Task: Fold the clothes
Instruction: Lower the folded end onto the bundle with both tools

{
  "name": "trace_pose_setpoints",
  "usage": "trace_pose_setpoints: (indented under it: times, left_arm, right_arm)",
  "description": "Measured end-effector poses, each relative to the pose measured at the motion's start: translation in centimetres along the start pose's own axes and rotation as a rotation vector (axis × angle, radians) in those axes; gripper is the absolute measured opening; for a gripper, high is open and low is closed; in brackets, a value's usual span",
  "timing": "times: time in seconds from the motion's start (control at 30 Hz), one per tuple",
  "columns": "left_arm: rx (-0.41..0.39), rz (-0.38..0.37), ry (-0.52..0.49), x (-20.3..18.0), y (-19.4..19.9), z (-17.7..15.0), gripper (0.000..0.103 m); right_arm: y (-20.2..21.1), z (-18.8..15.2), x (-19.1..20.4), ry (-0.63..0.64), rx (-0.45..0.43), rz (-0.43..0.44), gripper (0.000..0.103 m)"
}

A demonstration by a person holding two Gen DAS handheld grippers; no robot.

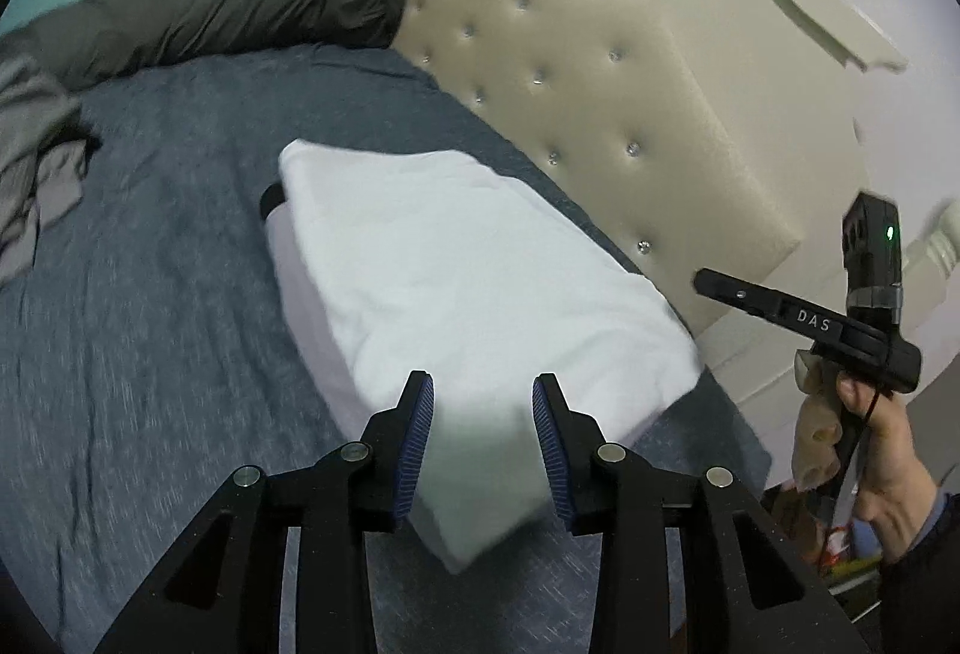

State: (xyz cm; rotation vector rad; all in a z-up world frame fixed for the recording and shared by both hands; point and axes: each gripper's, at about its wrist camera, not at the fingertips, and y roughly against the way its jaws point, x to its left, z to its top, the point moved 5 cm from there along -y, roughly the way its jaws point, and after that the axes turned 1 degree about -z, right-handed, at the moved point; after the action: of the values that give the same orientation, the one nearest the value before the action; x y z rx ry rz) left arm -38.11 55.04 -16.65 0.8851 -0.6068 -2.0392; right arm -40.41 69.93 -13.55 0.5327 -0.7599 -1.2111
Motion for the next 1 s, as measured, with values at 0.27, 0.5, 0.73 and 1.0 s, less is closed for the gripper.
trace_pose_setpoints:
  times: [0.27,0.5,0.73,1.0]
  left_arm:
    - [0.087,0.035,-0.035,0.7,-4.2,-2.4,0.038]
    - [0.116,0.041,-0.040,2.0,-6.0,-4.8,0.038]
    - [0.120,0.036,-0.056,1.8,-6.2,-5.5,0.037]
    - [0.079,0.026,-0.065,1.1,-3.9,-3.8,0.036]
  right_arm:
    - [-4.9,-1.8,0.3,0.009,0.072,-0.030,0.007]
    - [-7.5,-4.1,-2.3,-0.043,0.090,-0.037,0.000]
    - [-8.6,-5.9,-3.3,-0.080,0.076,-0.045,0.000]
    - [-4.8,-4.2,-2.3,-0.109,-0.028,-0.058,0.000]
